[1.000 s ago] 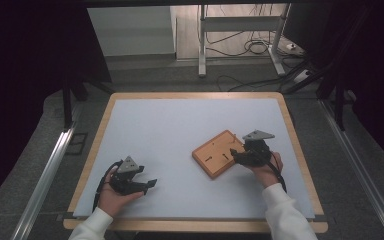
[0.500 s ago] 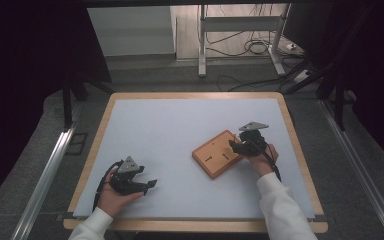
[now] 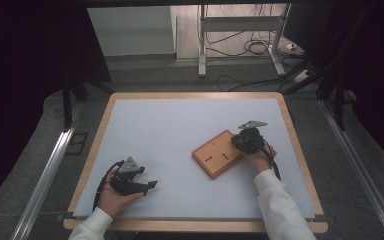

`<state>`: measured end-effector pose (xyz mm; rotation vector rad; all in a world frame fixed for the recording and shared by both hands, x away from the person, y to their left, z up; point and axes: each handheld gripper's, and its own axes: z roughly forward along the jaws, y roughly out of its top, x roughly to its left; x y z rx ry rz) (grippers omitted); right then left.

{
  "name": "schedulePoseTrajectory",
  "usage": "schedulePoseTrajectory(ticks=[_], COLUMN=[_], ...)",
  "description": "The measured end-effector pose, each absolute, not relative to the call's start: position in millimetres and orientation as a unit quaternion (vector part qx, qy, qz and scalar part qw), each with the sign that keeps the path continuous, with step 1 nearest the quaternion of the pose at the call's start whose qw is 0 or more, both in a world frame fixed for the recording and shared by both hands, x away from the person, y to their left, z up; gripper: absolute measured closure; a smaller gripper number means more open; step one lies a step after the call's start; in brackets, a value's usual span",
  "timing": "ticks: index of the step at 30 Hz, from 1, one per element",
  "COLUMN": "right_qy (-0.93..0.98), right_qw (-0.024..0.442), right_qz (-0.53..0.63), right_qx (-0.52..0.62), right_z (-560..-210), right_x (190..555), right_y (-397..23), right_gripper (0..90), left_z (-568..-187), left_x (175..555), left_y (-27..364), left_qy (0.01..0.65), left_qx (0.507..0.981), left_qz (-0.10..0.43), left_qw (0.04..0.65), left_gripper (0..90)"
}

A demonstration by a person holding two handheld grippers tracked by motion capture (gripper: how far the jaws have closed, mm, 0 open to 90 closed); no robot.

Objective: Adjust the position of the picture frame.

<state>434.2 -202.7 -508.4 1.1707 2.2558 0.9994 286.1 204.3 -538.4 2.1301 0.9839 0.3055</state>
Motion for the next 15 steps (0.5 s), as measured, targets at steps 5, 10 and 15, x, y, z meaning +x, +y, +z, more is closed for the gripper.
schedulePoseTrajectory(ticks=[5, 10, 15], right_qy=[0.8, 0.792, 0.79], right_qw=[0.187, 0.177, 0.162], right_qz=[0.378, 0.392, 0.401], right_qx=[0.428, 0.434, 0.435], right_z=[-510.2, -511.7, -510.8], right_x=[434.6, 435.0, 434.7], right_y=[-204.8, -208.2, -209.3], right_gripper=[84.9, 84.9, 84.5], left_z=[-539.0, -539.2, -539.5], left_x=[287.0, 287.2, 287.5], left_y=[204.4, 204.7, 204.9], left_qy=[0.383, 0.383, 0.383], left_qx=[0.837, 0.837, 0.838], left_qz=[0.116, 0.115, 0.114], left_qw=[0.374, 0.374, 0.373], left_gripper=[25.4, 25.4, 25.3])
